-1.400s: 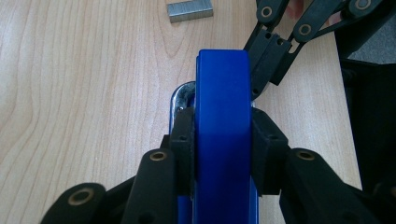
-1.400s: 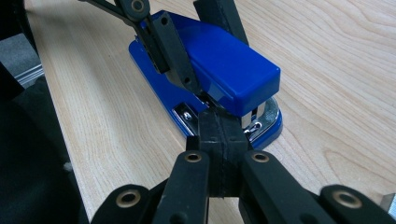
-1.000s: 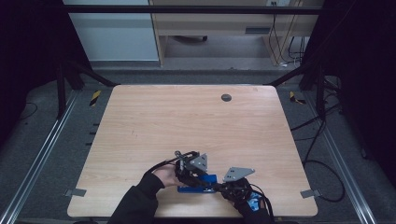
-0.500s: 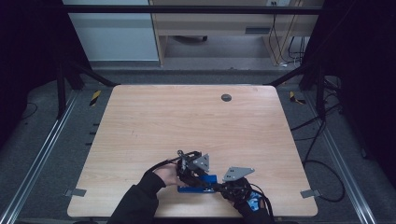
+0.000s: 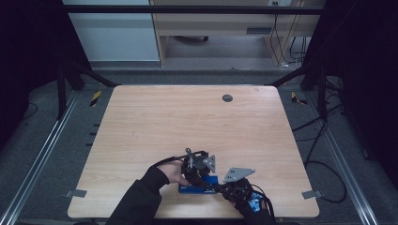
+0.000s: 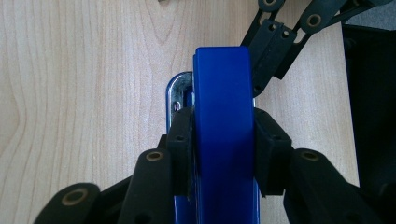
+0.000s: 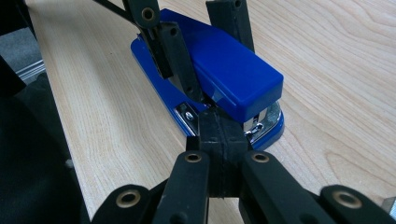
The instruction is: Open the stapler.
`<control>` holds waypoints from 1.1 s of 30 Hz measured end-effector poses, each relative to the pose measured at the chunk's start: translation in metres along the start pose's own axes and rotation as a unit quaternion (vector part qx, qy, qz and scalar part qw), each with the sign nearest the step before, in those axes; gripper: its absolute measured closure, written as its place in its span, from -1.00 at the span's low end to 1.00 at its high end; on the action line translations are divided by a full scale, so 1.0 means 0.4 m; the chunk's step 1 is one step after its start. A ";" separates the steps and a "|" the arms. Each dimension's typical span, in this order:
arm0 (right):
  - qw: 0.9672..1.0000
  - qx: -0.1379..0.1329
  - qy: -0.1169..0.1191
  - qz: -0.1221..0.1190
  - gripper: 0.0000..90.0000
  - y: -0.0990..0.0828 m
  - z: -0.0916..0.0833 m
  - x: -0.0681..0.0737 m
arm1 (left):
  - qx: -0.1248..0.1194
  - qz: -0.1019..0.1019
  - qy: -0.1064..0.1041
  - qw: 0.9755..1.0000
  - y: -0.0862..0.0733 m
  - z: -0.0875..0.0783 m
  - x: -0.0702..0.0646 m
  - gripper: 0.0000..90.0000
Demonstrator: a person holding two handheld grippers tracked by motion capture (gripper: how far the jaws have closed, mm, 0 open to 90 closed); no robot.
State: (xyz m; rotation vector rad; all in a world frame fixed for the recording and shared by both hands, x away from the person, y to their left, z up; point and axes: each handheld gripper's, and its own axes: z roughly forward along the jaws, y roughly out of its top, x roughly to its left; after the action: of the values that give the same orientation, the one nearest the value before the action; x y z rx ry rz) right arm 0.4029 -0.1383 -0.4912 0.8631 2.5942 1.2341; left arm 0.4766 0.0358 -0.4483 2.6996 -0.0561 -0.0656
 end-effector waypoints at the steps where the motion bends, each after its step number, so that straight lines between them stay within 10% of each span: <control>1: 1.000 0.000 0.000 0.000 1.00 0.000 0.000 0.000 | -0.001 -0.002 0.001 1.000 0.000 -0.001 0.000 0.44; 16: 1.000 -0.004 -0.005 0.001 1.00 -0.003 0.001 0.004 | -0.070 -0.017 0.015 0.997 -0.041 -0.002 -0.014 0.47; 33: 1.000 -0.008 -0.001 -0.001 1.00 -0.004 0.002 0.001 | -0.090 -0.019 0.018 0.996 -0.054 -0.001 -0.017 0.47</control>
State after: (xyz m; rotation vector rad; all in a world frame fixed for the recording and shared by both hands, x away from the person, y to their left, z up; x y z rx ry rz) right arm 0.4020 -0.1384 -0.4929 0.8568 2.5797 1.2511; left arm 0.4706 0.0559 -0.4571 2.5211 0.0112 -0.0328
